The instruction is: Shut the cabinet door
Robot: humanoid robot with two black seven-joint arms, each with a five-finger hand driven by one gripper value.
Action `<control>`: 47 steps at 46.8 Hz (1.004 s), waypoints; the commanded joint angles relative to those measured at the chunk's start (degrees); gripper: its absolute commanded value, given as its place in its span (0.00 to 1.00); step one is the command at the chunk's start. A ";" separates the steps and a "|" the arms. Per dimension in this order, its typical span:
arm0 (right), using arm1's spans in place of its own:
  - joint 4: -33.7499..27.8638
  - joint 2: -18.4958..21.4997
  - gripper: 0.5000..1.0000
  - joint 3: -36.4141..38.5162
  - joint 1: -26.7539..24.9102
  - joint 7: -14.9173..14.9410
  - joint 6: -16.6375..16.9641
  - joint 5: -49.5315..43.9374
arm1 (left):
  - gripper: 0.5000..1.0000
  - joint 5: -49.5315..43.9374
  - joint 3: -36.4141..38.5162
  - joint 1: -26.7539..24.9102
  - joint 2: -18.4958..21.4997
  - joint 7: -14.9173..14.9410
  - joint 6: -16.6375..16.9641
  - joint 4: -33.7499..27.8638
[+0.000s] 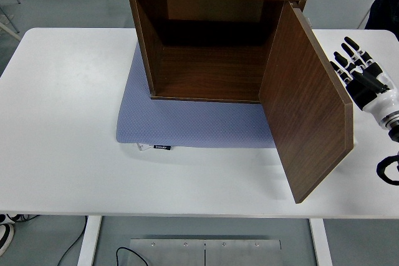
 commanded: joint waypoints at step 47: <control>-0.26 -0.21 1.00 0.01 -0.55 0.09 0.17 0.00 | 1.00 0.25 0.05 1.32 0.00 0.01 0.01 0.09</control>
